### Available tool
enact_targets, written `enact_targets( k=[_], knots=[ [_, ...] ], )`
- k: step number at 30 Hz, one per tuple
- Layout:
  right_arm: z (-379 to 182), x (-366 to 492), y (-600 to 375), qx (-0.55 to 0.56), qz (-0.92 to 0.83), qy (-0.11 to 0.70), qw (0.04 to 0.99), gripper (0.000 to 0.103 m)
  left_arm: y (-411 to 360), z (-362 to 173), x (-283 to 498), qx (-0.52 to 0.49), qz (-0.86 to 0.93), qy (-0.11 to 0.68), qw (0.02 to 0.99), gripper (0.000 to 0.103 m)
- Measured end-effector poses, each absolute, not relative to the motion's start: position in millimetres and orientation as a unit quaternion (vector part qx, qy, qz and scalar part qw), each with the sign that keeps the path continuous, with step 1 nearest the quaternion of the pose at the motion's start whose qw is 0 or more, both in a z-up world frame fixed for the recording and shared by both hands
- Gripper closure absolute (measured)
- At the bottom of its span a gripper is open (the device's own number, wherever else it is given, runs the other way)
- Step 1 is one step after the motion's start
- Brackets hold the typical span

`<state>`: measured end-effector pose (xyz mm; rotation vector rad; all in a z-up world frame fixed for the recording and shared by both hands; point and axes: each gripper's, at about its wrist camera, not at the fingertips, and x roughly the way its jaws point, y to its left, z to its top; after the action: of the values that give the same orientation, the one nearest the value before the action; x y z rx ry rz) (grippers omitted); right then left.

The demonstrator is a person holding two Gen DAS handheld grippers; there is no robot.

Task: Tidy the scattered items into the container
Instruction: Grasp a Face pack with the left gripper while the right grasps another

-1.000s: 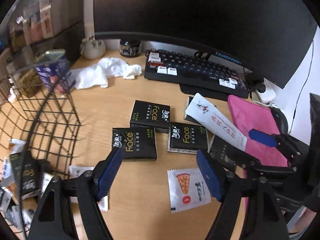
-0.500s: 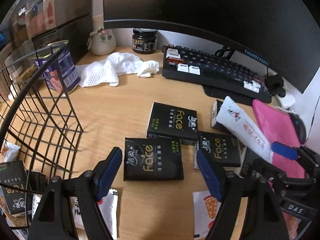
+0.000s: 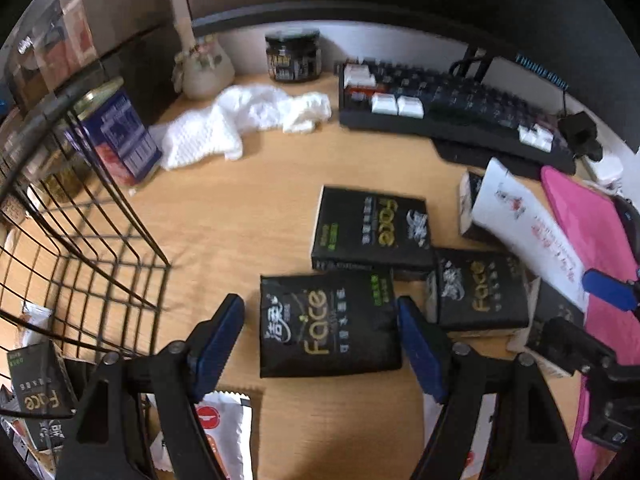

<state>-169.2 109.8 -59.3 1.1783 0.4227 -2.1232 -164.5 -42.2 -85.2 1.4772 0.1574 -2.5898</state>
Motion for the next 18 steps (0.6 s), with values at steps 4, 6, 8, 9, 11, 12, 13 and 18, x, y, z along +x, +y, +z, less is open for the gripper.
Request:
enact_targets(
  k=[4,6,8,9,11,12,13,18],
  knots=[
    [-59,-164,106,0.448,-0.808,0.169,0.344,0.033,-39,-82,-163,0.492,-0.866,0.05,0.07,0.034],
    [-60,-160,103,0.444,-0.805,0.176,0.351,0.032,-36,-80,-162,0.492,-0.867,0.05,0.064,0.034],
    [-61,-158,101,0.442,-0.804,0.183,0.353,0.03,-32,-79,-161,0.492,-0.867,0.046,0.061,0.034],
    [-62,-157,101,0.442,-0.803,0.186,0.354,0.028,-31,-79,-161,0.492,-0.868,0.045,0.058,0.035],
    [-63,-155,99,0.44,-0.802,0.192,0.356,0.026,-28,-79,-161,0.491,-0.868,0.042,0.056,0.034],
    [-64,-154,98,0.438,-0.801,0.199,0.356,0.025,-28,-79,-161,0.49,-0.869,0.041,0.055,0.034],
    [-65,-154,97,0.436,-0.802,0.204,0.353,0.024,-27,-78,-160,0.49,-0.869,0.04,0.054,0.034],
    [-67,-158,98,0.434,-0.808,0.212,0.337,0.021,-28,-78,-157,0.487,-0.871,0.041,0.054,0.034]
  ],
)
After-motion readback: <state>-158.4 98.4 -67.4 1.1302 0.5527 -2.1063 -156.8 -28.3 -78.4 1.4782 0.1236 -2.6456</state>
